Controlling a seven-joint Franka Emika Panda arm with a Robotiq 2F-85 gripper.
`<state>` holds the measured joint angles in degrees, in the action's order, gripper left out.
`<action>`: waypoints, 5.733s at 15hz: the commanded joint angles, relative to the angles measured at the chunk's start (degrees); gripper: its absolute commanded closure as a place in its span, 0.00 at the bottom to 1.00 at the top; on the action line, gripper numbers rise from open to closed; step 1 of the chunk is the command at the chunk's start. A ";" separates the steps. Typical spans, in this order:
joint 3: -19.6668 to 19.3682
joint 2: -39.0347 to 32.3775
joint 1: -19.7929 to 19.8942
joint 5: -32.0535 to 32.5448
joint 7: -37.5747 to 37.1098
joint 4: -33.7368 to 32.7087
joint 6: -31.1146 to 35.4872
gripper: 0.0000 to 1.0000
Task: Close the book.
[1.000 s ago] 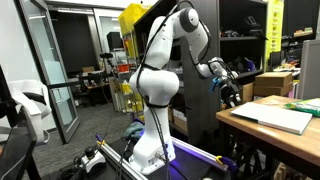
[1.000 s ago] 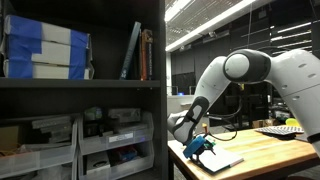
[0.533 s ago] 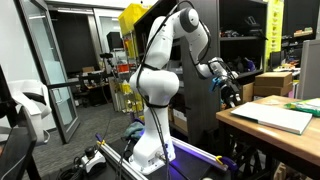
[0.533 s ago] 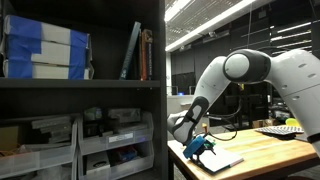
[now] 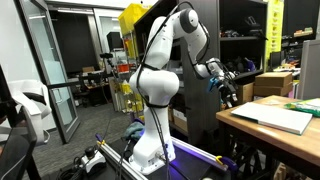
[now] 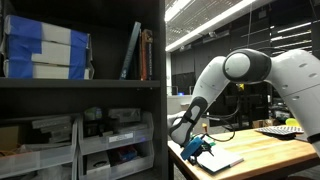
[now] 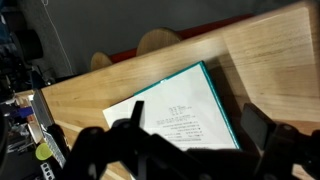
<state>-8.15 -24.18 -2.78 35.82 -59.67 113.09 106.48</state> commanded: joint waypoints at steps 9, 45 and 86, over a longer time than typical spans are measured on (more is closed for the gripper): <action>-0.23 -3.04 0.34 0.26 -0.12 -2.97 -1.29 0.00; -3.86 -6.79 4.43 -3.07 -1.42 -11.36 -1.63 0.00; -6.65 0.69 8.28 -7.56 -1.19 -6.30 10.44 0.00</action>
<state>-14.43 -26.29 3.68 31.93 -62.39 106.24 116.99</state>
